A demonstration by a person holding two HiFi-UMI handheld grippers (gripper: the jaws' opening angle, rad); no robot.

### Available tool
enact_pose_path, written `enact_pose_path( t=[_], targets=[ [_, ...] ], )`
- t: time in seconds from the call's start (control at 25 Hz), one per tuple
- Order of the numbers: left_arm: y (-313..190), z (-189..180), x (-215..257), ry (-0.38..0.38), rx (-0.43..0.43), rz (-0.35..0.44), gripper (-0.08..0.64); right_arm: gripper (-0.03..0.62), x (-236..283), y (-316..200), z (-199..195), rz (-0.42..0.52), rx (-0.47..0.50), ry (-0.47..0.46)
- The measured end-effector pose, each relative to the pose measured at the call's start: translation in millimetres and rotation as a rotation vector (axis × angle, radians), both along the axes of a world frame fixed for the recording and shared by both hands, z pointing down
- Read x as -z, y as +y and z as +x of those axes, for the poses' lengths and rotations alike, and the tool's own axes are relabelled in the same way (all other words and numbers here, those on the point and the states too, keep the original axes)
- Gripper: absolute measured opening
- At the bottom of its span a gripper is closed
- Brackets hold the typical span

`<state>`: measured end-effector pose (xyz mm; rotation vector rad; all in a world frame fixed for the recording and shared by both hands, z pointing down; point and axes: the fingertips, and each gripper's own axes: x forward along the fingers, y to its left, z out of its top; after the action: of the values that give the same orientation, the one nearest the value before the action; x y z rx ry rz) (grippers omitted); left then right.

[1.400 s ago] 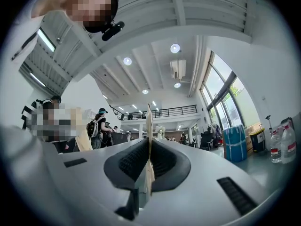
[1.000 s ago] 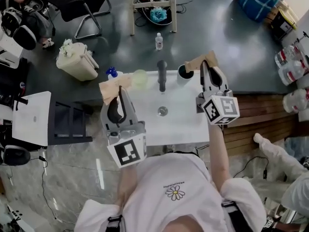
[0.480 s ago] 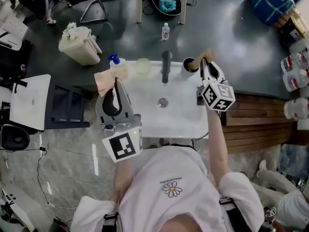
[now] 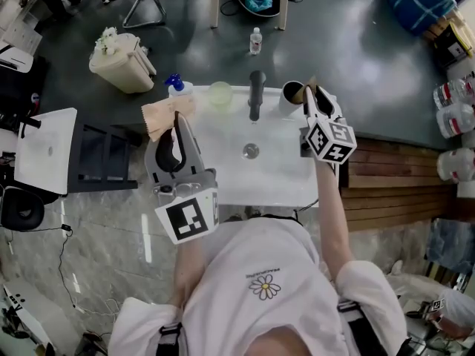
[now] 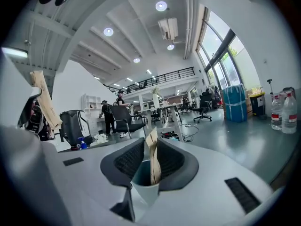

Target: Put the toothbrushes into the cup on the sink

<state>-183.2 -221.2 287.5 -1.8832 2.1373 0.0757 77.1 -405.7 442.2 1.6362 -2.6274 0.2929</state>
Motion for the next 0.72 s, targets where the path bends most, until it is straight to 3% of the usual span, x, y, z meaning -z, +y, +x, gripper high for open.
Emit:
enact_pose_path(
  t=[0.16,0.36,0.72],
  targets=[
    [1,3,0,-0.014,-0.004,0.002,0.038,0.055,4,-1,4,0.016,-0.007,0.008],
    [0,4,-2,0.039,-0.006,-0.008,0.038,0.055,21,-1,7,0.067,-0.027,0.060],
    [4,7,3,0.040,-0.028,0.013,0.038,0.054,114,26,3,0.347,-0.053,0.131]
  ],
)
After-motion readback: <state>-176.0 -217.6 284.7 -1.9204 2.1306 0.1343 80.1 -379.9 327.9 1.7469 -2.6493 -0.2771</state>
